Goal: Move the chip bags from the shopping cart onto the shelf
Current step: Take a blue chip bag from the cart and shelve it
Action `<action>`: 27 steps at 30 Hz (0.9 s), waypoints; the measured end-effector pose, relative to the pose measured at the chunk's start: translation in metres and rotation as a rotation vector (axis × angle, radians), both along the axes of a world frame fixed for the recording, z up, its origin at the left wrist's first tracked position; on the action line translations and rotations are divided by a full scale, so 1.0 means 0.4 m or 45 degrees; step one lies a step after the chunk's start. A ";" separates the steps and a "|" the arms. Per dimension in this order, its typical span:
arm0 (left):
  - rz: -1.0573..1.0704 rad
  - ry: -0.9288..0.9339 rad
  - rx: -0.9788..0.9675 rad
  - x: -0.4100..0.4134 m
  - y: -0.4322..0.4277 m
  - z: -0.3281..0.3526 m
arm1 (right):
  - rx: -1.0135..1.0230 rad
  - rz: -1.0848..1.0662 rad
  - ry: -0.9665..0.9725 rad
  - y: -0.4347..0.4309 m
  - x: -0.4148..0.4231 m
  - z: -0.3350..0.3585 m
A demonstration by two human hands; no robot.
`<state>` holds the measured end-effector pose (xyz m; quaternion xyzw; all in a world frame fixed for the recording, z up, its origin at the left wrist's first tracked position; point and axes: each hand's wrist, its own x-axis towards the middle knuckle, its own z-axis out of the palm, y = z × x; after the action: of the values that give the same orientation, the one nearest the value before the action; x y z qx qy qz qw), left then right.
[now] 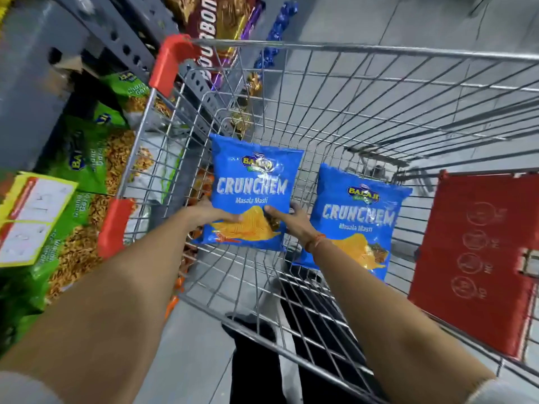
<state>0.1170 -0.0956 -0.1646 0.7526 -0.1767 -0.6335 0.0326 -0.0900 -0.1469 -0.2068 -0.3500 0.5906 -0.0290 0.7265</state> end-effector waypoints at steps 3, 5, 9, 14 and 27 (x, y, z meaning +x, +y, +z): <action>-0.008 0.051 -0.028 0.007 -0.011 0.005 | 0.026 -0.068 0.010 -0.007 0.007 -0.017; -0.003 0.090 -0.027 0.009 -0.016 0.021 | 0.025 -0.087 -0.029 -0.009 0.013 -0.008; -0.014 0.107 -0.065 0.002 -0.018 0.056 | -0.035 -0.113 -0.153 -0.006 0.000 0.027; 0.001 0.146 -0.207 -0.034 -0.020 0.118 | -0.123 -0.107 -0.207 -0.025 -0.056 0.134; 0.180 -0.162 -0.925 -0.082 0.021 0.563 | -0.674 -0.140 -0.466 -0.063 -0.072 0.597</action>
<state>0.0844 -0.0870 0.0605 0.7401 -0.3392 -0.4778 0.3300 -0.1188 -0.1721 0.0320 -0.4833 0.4402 -0.2831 0.7018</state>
